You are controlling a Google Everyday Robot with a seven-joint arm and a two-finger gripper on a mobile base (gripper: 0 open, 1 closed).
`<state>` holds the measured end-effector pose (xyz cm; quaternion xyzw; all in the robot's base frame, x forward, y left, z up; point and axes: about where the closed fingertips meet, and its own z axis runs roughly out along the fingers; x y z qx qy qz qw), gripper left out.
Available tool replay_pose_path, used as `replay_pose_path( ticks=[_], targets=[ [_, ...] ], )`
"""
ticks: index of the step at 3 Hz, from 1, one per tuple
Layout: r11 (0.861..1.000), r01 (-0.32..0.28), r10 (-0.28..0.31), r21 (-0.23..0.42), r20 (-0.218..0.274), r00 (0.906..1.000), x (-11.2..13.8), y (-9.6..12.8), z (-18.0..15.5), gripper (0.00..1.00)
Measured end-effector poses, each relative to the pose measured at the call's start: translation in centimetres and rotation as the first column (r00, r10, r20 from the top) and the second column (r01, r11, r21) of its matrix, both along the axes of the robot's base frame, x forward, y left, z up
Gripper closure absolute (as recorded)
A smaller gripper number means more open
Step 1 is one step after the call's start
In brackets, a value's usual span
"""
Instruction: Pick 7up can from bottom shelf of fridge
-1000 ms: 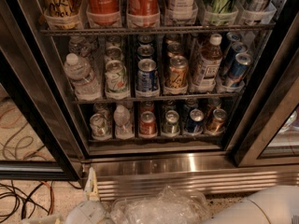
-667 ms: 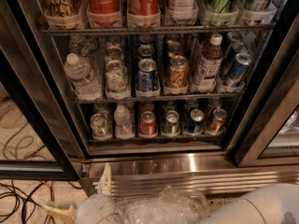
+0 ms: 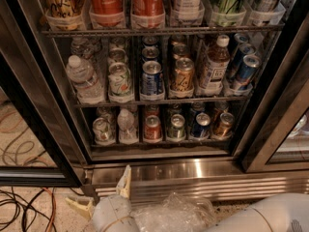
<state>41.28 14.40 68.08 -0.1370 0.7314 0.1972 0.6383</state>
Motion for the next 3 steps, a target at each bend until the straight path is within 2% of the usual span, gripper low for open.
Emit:
replay_pose_path(
  ticks=[1,2,3],
  targets=[
    [1.0,0.016,-0.016,-0.022,0.015,0.9998,1.0,-0.4,-0.2,0.0],
    [0.992,0.103,-0.099,-0.078,0.054,0.9937,4.4,-2.2,0.2,0.0],
    [0.98,0.165,-0.159,-0.112,0.062,0.9854,8.4,-3.2,-0.2,0.0]
  ],
)
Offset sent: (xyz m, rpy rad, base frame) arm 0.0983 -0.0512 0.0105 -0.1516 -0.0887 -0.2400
